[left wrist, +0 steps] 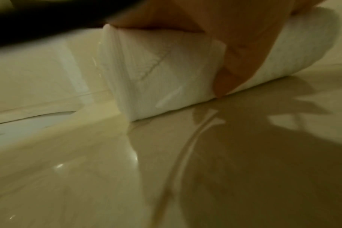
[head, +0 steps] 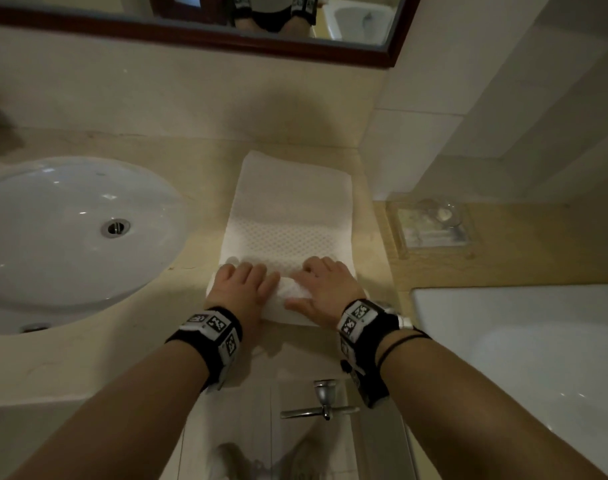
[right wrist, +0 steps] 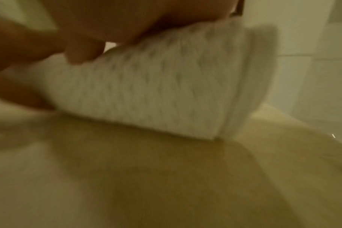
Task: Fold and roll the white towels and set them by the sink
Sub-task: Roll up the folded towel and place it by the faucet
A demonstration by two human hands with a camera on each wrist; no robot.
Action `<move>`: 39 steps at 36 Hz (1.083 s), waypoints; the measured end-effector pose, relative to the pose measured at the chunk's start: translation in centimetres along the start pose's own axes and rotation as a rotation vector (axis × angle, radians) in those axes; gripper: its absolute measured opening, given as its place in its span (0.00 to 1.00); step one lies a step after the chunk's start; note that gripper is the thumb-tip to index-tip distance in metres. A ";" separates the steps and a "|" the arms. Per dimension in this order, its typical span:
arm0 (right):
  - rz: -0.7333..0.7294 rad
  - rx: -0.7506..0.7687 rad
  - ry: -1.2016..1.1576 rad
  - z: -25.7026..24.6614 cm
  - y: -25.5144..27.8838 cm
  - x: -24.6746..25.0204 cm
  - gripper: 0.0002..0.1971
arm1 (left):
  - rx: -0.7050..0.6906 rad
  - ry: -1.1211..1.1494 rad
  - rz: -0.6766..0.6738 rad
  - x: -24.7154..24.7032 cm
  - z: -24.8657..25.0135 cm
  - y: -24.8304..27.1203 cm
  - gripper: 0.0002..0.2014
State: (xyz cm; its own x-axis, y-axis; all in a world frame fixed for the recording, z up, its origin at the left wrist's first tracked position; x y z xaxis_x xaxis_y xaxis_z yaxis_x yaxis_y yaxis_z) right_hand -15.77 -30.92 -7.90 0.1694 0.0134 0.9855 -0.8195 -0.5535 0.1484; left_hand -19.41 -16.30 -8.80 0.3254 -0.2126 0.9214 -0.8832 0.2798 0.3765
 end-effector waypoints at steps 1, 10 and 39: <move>0.121 0.012 0.008 -0.1 0.6 -0.2 0.26 | 0.007 0.002 0.002 0.3 -0.3 -0.5 0.43; 0.098 0.105 -0.062 0.5 0.7 -1.2 0.34 | 0.002 0.179 0.069 1.6 -2.1 -2.9 0.37; 0.221 -0.057 -0.081 1.9 -3.4 -0.5 0.20 | 0.113 -0.006 0.040 3.9 -3.0 -7.3 0.35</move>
State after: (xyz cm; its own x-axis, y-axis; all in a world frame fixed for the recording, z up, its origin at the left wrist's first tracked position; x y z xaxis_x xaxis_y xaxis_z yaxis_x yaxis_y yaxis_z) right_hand -12.04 -30.60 -9.02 0.0242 -0.1709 0.9850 -0.8707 -0.4877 -0.0632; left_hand -10.65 -16.35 -7.70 0.2878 -0.2092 0.9346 -0.9280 0.1803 0.3261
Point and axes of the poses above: each hand's wrist, its own y-axis away from the middle knuckle, its own x-axis out of the back of the hand, z = x × y, the point moved 3 cm from there along -y, towards the middle knuckle, and after that the axes turned 2 degrees about -x, right-handed, at the moved point
